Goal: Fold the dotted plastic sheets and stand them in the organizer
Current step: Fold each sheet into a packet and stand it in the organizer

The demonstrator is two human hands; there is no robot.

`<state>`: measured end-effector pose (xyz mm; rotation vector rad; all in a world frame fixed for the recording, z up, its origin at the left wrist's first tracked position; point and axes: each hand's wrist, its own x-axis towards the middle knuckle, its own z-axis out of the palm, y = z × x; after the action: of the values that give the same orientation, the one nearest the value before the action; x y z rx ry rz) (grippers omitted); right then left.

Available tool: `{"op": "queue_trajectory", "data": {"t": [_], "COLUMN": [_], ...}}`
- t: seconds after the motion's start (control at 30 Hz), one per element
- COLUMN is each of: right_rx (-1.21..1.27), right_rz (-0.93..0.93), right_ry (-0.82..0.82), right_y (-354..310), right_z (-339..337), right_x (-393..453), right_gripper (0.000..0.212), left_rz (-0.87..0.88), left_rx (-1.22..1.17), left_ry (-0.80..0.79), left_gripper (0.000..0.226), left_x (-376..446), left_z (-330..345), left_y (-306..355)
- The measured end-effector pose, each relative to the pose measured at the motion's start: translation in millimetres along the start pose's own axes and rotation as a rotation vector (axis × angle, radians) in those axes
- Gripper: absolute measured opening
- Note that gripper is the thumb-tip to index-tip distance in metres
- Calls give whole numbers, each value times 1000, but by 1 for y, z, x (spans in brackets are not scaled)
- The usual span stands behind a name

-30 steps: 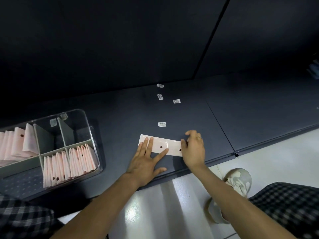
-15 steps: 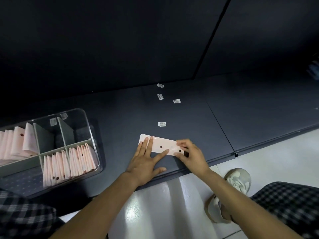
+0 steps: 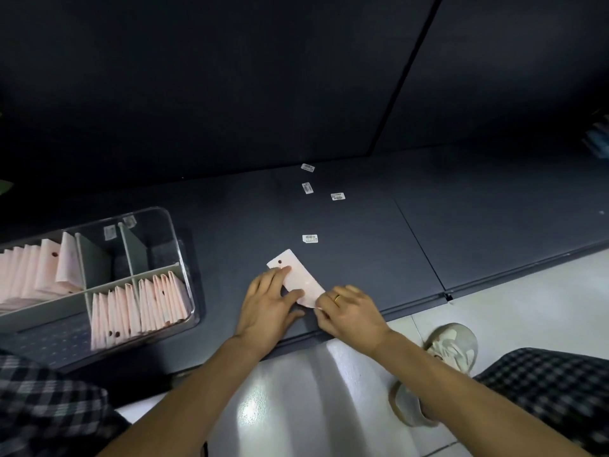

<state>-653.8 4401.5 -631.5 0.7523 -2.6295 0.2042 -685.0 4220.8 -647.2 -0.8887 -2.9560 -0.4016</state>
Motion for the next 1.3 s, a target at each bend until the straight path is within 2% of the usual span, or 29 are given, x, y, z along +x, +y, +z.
{"op": "queue_trajectory", "data": {"t": [0.1, 0.23, 0.27, 0.4, 0.47, 0.57, 0.67, 0.87, 0.93, 1.03, 1.1, 1.13, 1.2, 1.3], "right_rx": [144, 448, 459, 510, 574, 682, 746, 520, 487, 472, 478, 485, 506, 529], "right_rz": [49, 326, 367, 456, 593, 822, 930, 982, 1002, 1036, 1050, 1053, 1051, 1038], "right_ry": [0, -406, -446, -354, -321, -351, -388, -607, -650, -676, -684, -686, -692, -732], "right_y": [-22, -21, -18, -16, -17, -15, -13, -7, -7, -5, -4, -3, -1, 2], "right_z": [1, 4, 6, 11, 13, 15, 17, 24, 25, 26, 28, 29, 29, 29], "right_x": [-2, -16, -18, -12, -4, 12, 27, 51, 55, 58, 60, 60, 62, 63], "right_gripper": [18, 44, 47, 30, 17, 12, 35, 47, 50, 49, 47, 46, 43, 39], "left_rz": [-49, -117, -123, -205, -299, -466, -597, -699, -662, -335, -108, -60, -46, -13], "left_rx": [-109, -257, -283, -354, -368, -398, -434, -374, -326, -241, -160, -128, -71, 6], "left_ry": [94, 108, 103, 55, 40, 64, 63, -12, 28, 119, -36, -123, -234, -303], "left_gripper": [25, 34, 36, 26, 18, 15, 14, 15, 13, 34, 59, 68, 77, 83], "left_x": [-10, -23, -25, -32, -33, -32, -28, -21, -23, -27, -29, -31, -36, -41], "left_z": [-1, 0, -1, 0, 3, 5, 7, 7, 4, 4, 6, 9, 14, 17], "left_y": [0, -5, -5, -7, -8, -9, -7, -1, 3, 9, 13, 14, 12, 9]}}
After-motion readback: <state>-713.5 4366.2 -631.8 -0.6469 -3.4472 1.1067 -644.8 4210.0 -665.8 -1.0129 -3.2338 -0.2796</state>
